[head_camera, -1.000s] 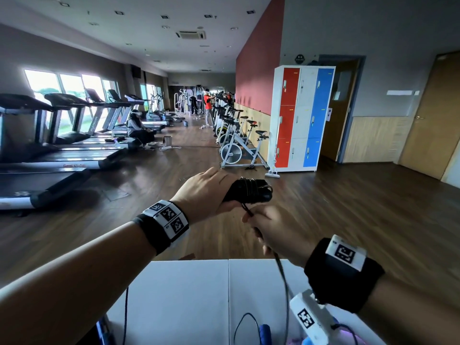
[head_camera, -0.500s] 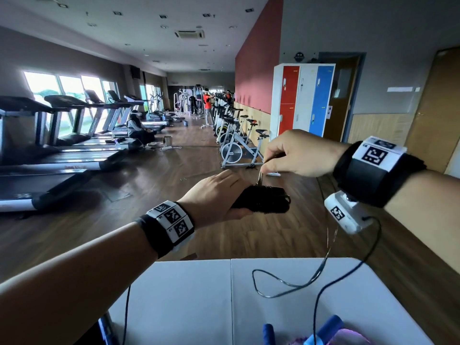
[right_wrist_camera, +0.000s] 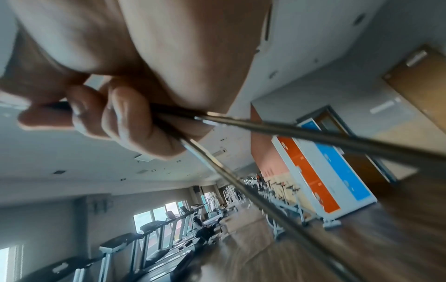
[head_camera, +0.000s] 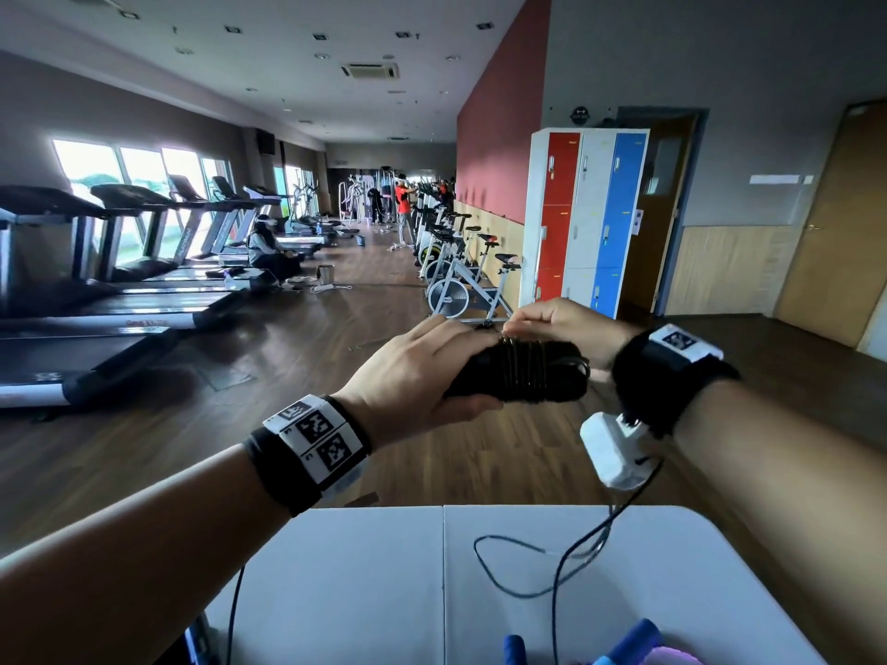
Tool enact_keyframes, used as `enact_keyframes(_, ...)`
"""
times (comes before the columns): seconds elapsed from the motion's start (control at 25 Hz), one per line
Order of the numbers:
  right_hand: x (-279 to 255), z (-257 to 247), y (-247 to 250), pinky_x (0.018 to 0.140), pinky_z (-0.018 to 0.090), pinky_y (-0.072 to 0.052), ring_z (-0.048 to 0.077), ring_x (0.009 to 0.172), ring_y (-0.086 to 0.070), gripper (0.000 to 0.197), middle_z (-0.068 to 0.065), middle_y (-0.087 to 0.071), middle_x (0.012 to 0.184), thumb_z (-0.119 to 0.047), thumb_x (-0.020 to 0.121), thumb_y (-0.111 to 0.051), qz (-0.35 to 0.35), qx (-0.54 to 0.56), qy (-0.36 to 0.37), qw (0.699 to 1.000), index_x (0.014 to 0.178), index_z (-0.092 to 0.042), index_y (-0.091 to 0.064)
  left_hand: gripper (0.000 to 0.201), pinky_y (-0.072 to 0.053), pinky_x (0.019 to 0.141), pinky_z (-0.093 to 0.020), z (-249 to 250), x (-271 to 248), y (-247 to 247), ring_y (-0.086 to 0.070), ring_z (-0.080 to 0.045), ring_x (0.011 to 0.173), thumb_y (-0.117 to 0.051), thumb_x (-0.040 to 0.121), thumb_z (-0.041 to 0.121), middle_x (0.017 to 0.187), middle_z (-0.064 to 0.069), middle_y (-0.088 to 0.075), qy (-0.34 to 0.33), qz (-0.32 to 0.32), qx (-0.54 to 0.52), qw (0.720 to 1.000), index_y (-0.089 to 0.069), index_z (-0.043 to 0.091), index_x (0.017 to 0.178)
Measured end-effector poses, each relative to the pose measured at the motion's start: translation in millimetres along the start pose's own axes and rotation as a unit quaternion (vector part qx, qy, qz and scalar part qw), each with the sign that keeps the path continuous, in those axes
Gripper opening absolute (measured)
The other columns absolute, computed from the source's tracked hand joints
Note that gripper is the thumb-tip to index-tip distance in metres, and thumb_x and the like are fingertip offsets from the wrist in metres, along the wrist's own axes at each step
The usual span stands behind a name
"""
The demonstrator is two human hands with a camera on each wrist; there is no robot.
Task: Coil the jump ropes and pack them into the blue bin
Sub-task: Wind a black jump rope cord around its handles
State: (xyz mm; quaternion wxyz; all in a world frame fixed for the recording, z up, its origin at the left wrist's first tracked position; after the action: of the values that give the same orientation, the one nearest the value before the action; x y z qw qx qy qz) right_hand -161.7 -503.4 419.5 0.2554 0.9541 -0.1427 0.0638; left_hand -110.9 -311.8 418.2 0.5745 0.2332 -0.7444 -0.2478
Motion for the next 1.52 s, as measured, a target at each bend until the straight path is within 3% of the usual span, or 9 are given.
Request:
enact_keyframes(0.08,-12.0,28.1,-25.4,0.051,0.016,-0.042,0.003,0.055,-0.051,0.033,-0.002,-0.055,0.070,-0.015,0.105,-0.048,0.043,0.049,-0.068,0.996,0.075,-0.021,-0.060,0.061,-0.042,0.090,-0.024,-10.7,4.5,2.2,-0.053,-0.019,0.098,-0.062,0.090,0.054,0.108,-0.007,-0.066,0.035,0.012,0.010,0.999,-0.064,0.005,0.126)
enact_keyframes(0.28,-44.0,34.1,-106.8,0.043,0.025,-0.012,0.008,0.043,-0.023,0.028,-0.001,-0.041,0.060,-0.023,0.106,-0.042,0.078,0.261,-0.032,0.962,0.094,-0.007,-0.061,0.065,-0.054,0.085,-0.041,-35.4,-5.0,-18.5,-0.057,-0.027,0.096,-0.056,0.090,0.060,0.109,-0.006,-0.065,0.080,-0.040,0.026,0.996,-0.062,0.009,0.130)
enact_keyframes(0.56,-54.3,47.1,-104.9,0.039,0.019,-0.016,0.008,0.039,-0.022,0.048,-0.001,-0.042,0.055,-0.041,0.107,-0.040,0.163,0.265,-0.050,0.949,0.096,-0.005,-0.070,0.064,-0.044,0.095,-0.030,-32.8,-11.1,-34.8,-0.046,-0.019,0.105,-0.055,0.090,0.051,0.120,-0.004,-0.055,0.084,-0.121,0.007,0.989,-0.051,0.013,0.141)
enact_keyframes(0.76,-65.7,36.6,-101.5,0.039,0.016,-0.026,0.009,0.041,-0.035,0.025,0.005,-0.045,0.059,-0.018,0.098,-0.054,0.175,0.142,-0.039,0.974,0.085,0.000,-0.064,0.060,-0.048,0.092,-0.033,-39.7,-13.2,-38.9,-0.047,-0.020,0.103,-0.057,0.087,0.049,0.115,-0.002,-0.057,0.124,-0.139,0.010,0.982,-0.054,0.016,0.137)
enact_keyframes(0.88,-76.3,10.6,-86.3,0.046,0.022,-0.028,0.011,0.050,-0.041,0.027,-0.003,-0.046,0.054,-0.017,0.095,-0.061,0.162,-0.052,0.005,0.985,0.068,-0.014,-0.061,0.057,-0.051,0.090,-0.039,-53.1,-20.6,-35.1,-0.051,-0.023,0.101,-0.059,0.082,0.046,0.109,-0.003,-0.061,0.142,-0.139,0.020,0.980,-0.058,0.016,0.129)
enact_keyframes(1.0,-77.5,-26.2,-61.1,0.053,0.031,-0.032,0.005,0.049,-0.041,0.028,-0.005,-0.049,0.053,-0.026,0.096,-0.062,0.138,-0.205,0.057,0.967,0.072,-0.012,-0.064,0.054,-0.053,0.088,-0.042,-59.3,-26.9,-36.5,-0.053,-0.025,0.100,-0.075,0.079,0.035,0.106,-0.003,-0.063,0.148,-0.145,0.018,0.978,-0.057,0.018,0.127)
enact_keyframes(1.2,-56.5,-72.8,-29.1,0.055,0.020,-0.039,0.001,0.059,-0.056,0.022,-0.008,-0.064,0.064,-0.031,0.097,-0.062,0.061,-0.360,0.067,0.928,0.080,-0.021,-0.071,0.053,-0.047,0.093,-0.031,-52.1,-22.6,-44.4,-0.047,-0.015,0.107,-0.070,0.081,0.040,0.110,0.004,-0.061,0.148,-0.192,-0.005,0.970,-0.057,0.021,0.129)
enact_keyframes(1.36,-28.7,-83.8,-7.6,0.066,0.030,-0.045,0.010,0.074,-0.064,0.015,-0.010,-0.070,0.076,-0.036,0.091,-0.071,0.033,-0.424,0.090,0.901,0.085,-0.022,-0.075,0.050,-0.040,0.091,-0.021,-32.4,-16.1,-44.5,-0.045,-0.011,0.107,-0.073,0.080,0.036,0.107,0.005,-0.060,0.116,-0.192,-0.036,0.974,-0.059,0.020,0.126)
enact_keyframes(1.52,-3.6,-72.0,14.5,0.068,0.032,-0.049,0.014,0.068,-0.062,0.018,-0.006,-0.070,0.071,-0.040,0.080,-0.082,0.017,-0.395,0.083,0.915,0.073,-0.026,-0.072,0.052,-0.047,0.091,-0.027,-13.5,-14.7,-35.9,-0.052,-0.017,0.106,-0.069,0.077,0.039,0.105,0.002,-0.062,0.087,-0.143,-0.061,0.984,-0.059,0.018,0.124)
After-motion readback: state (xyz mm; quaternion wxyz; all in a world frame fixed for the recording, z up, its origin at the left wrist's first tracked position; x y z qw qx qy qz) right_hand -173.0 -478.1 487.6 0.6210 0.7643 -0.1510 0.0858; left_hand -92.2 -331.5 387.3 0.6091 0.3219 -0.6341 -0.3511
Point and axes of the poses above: each hand's wrist, its own x-axis towards the middle knuckle, its own y-axis out of the back of the hand, z = x × y, the point moved 6 cm from there along x, towards the middle knuckle
